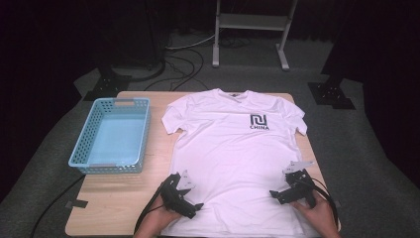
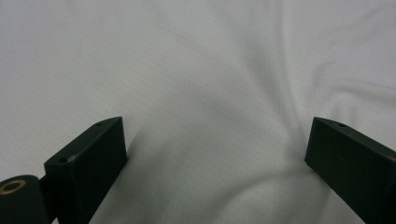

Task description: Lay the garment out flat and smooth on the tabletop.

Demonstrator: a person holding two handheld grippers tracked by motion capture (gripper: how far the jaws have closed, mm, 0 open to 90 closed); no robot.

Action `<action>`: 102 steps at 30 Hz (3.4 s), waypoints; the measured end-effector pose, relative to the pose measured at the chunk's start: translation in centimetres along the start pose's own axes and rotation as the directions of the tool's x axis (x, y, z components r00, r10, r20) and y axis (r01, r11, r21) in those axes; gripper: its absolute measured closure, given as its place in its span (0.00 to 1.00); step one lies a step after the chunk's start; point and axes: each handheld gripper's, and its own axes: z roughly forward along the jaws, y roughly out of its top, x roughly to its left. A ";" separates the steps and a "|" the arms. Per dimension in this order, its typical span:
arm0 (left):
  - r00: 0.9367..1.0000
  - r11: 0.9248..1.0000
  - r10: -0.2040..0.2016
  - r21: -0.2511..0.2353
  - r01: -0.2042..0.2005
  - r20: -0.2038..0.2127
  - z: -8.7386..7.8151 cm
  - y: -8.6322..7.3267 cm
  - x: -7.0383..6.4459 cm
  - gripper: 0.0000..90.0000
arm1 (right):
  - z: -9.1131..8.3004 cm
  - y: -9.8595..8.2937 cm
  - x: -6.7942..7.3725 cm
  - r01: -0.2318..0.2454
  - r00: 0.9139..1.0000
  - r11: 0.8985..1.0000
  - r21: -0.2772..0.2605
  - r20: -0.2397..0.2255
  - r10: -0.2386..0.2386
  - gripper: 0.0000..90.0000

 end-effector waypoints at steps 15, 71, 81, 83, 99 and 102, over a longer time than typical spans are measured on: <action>1.000 1.000 -0.007 0.003 0.007 0.010 3.1 4.4 5.3 0.05 | 2.5 5.4 -5.7 -0.096 0.994 0.995 0.018 0.049 0.095 0.06; 0.996 0.987 -0.085 -0.142 0.079 -0.035 -2.9 -0.9 2.8 0.04 | -3.9 -4.6 -3.6 -0.166 0.985 0.976 -0.139 0.021 0.171 0.05; 0.995 0.987 -0.087 -0.143 0.079 -0.054 -3.7 -2.0 2.1 0.04 | -5.0 -6.5 -3.4 -0.201 0.977 0.963 -0.179 0.028 0.210 0.05; 0.994 0.987 -0.087 -0.141 0.077 -0.066 -3.9 -2.2 2.0 0.04 | -5.1 -6.9 -3.4 -0.216 0.974 0.959 -0.186 0.026 0.224 0.05; 0.990 0.978 -0.126 -0.172 0.113 -0.066 -5.6 -4.0 1.9 0.04 | -6.5 -9.6 -2.3 -0.269 0.959 0.931 -0.246 0.018 0.282 0.05; 0.991 0.978 -0.122 -0.175 0.110 -0.059 -5.6 -4.1 1.8 0.04 | -6.5 -9.8 -2.3 -0.275 0.958 0.925 -0.261 0.013 0.288 0.05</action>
